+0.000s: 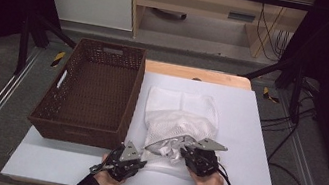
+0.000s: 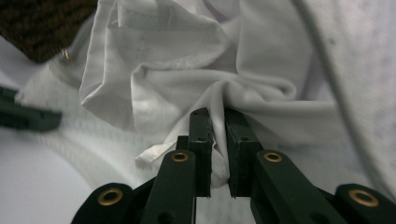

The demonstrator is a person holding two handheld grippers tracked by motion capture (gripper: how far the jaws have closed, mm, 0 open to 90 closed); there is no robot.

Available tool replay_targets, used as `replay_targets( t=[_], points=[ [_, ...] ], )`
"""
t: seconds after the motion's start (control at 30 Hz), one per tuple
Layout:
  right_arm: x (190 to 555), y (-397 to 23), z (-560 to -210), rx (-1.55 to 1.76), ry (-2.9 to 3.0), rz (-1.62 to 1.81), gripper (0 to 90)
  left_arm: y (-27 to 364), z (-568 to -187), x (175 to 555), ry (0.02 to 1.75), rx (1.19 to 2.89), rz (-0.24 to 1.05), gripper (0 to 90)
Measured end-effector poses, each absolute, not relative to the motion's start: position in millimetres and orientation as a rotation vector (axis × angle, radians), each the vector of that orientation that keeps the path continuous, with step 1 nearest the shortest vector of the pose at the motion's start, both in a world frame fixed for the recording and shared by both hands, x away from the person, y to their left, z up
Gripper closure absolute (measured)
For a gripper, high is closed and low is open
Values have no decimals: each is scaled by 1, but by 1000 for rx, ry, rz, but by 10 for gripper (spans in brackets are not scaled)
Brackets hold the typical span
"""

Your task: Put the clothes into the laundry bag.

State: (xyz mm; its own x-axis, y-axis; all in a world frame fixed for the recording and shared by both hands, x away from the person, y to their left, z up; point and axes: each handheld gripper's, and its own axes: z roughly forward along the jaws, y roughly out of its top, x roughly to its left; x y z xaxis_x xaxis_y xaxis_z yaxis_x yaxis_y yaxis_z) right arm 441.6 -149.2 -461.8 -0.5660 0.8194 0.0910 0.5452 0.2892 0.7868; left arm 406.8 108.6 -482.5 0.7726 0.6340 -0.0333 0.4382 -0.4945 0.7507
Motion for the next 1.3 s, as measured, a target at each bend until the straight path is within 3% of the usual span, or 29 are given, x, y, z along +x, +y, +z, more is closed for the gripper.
replay_targets(
  t=[0.47, 0.7, 0.9, 1.03, 1.17, 1.3],
  points=[
    [483, -131, -484, 1304, 2013, 1034, 811, 109, -480, 399, 759, 2194, 287, 866],
    [461, -146, -462, 1280, 2033, 1116, 616, 110, -482, 402, 774, 2186, 281, 863],
    [427, -177, -448, 1227, 2014, 1199, 587, 110, -483, 402, 781, 2180, 278, 860],
    [425, -198, -449, 1244, 1943, 1114, 528, 110, -482, 402, 786, 2174, 275, 858],
    [439, -207, -458, 1308, 1938, 1042, 564, 110, -483, 402, 789, 2173, 271, 856],
    [447, -207, -463, 1338, 1990, 985, 789, 111, -482, 402, 790, 2171, 267, 855]
  ],
)
